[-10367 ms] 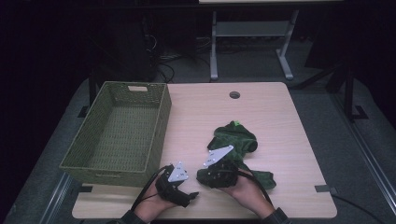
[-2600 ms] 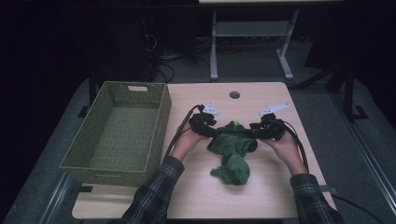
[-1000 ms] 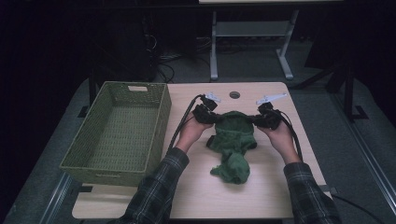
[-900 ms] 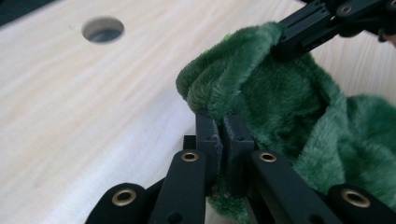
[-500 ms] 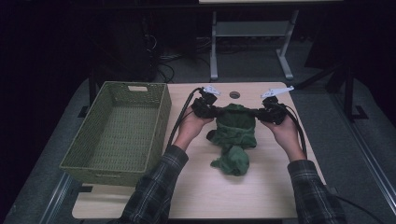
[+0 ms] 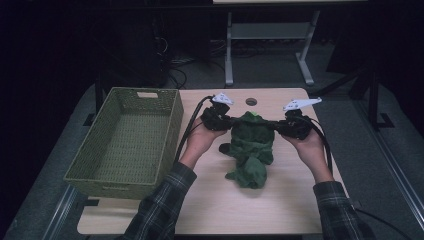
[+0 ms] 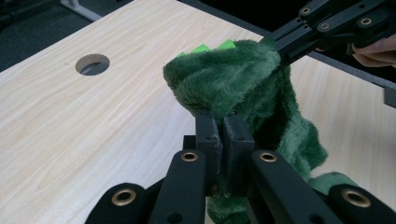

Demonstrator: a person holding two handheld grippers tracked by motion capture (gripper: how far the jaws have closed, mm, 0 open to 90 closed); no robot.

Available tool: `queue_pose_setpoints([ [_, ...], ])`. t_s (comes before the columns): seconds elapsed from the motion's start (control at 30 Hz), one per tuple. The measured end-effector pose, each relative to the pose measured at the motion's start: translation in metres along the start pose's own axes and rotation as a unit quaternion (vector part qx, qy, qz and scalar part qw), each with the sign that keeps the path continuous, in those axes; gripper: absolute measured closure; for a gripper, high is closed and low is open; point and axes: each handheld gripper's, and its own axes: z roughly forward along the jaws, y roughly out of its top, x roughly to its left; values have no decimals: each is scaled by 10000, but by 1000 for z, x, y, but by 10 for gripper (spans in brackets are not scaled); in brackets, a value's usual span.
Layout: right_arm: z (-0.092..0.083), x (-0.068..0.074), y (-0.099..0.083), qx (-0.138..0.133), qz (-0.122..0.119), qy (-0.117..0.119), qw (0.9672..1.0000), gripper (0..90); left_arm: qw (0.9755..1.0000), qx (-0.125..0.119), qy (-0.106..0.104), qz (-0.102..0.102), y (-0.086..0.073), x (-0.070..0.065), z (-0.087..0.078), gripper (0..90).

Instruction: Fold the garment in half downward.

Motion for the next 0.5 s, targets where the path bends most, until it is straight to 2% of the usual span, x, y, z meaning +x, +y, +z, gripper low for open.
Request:
queue_pose_setpoints([
  [0.5, -21, 27, -15, -91, -245, 160, 9995, 874, 9995, -97, -188, 230, -15, -29, -18, 865],
])
